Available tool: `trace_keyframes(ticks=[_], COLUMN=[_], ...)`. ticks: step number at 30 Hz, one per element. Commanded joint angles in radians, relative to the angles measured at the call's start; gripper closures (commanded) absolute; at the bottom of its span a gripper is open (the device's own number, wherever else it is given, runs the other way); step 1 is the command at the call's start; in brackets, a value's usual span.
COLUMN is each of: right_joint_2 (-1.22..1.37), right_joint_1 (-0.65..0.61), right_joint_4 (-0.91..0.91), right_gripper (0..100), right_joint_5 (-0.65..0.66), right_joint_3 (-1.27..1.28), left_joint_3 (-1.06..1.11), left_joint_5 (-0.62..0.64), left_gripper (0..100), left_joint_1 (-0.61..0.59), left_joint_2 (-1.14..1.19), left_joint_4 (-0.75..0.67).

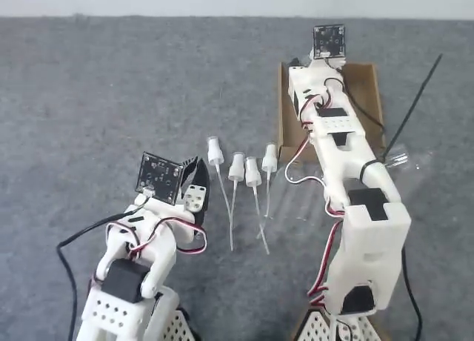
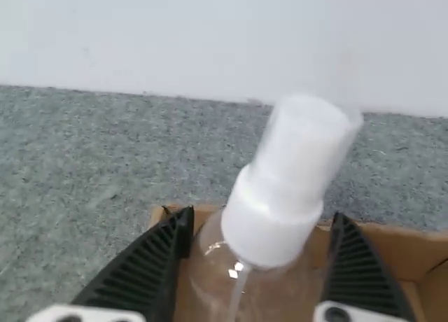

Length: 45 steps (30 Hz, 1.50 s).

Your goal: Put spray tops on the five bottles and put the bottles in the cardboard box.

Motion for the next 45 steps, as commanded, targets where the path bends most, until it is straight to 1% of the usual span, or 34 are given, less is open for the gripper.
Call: trace_keyframes(ticks=[1, 4, 7, 11, 17, 24, 33, 38, 42, 45], right_joint_2=[-0.038, -0.038, -0.038, -0.038, -0.044, -0.206, -0.487, -0.653, -0.765, -0.819], right_joint_1=[0.005, 0.005, 0.005, 0.005, 0.005, 0.005, 0.016, 0.018, 0.088, 0.189], right_joint_4=[-0.010, -0.010, 0.001, 0.073, 0.088, 0.223, 0.541, 0.805, 0.997, 1.107], right_gripper=[75.2, 75.0, 69.9, 64.5, 64.6, 64.7, 64.7, 64.8, 64.8, 64.8], right_joint_5=[0.023, 0.023, 0.025, 0.025, 0.023, 0.017, 0.025, 0.026, 0.026, 0.026], right_joint_3=[-0.074, -0.074, -0.074, -0.120, -0.164, -0.164, -0.164, -0.164, -0.163, -0.160], left_joint_3=[-0.008, -0.008, -0.008, -0.008, -0.008, -0.008, -0.008, -0.007, -0.007, -0.007], left_joint_5=[-0.006, -0.006, -0.006, -0.006, -0.006, -0.006, -0.006, -0.006, -0.006, -0.006], left_gripper=[99, 99, 99, 99, 99, 99, 99, 99, 99, 99], left_joint_1=[-0.003, -0.003, -0.003, -0.003, -0.003, -0.003, -0.003, -0.003, -0.003, -0.003], left_joint_2=[-0.015, -0.015, -0.015, -0.015, -0.015, -0.015, -0.015, -0.015, -0.015, -0.015], left_joint_4=[-0.028, -0.028, -0.028, -0.028, -0.028, -0.028, -0.028, -0.028, -0.028, -0.028])
